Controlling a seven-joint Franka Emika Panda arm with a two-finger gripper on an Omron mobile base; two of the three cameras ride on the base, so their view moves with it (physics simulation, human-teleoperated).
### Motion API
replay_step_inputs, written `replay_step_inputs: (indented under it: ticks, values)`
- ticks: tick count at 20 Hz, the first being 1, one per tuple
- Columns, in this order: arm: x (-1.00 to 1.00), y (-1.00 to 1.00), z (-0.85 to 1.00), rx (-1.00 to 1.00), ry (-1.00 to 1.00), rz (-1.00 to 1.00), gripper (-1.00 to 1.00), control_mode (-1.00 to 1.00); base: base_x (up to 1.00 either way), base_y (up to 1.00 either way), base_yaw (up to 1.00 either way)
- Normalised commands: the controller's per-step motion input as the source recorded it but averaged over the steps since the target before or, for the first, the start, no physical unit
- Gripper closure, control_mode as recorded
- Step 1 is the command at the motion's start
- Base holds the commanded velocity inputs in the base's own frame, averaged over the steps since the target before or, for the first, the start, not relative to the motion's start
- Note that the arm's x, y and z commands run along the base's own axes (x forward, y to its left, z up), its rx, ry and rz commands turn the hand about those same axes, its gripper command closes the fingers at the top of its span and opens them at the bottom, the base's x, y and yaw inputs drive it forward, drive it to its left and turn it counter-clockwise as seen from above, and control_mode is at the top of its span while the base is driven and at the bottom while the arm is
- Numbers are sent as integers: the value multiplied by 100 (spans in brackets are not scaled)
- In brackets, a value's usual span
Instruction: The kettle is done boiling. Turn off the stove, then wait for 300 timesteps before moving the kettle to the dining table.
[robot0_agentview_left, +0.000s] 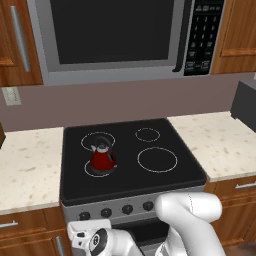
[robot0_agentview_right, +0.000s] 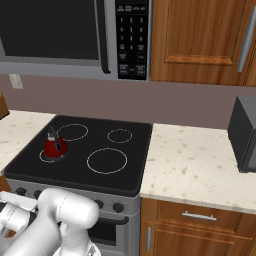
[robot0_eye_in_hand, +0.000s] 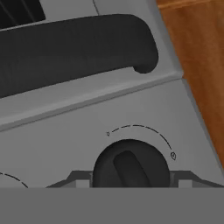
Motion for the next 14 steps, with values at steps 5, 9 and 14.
replay_step_inputs:
  ticks: [5, 9, 14]
  values:
    - [-2, -11, 0, 22, -4, 0, 100, -100, 0, 0, 0]
    - [0, 0, 0, 0, 0, 0, 100, -100, 0, 0, 0]
    - [-8, 0, -4, 0, 0, 0, -100, -100, 0, 0, 0]
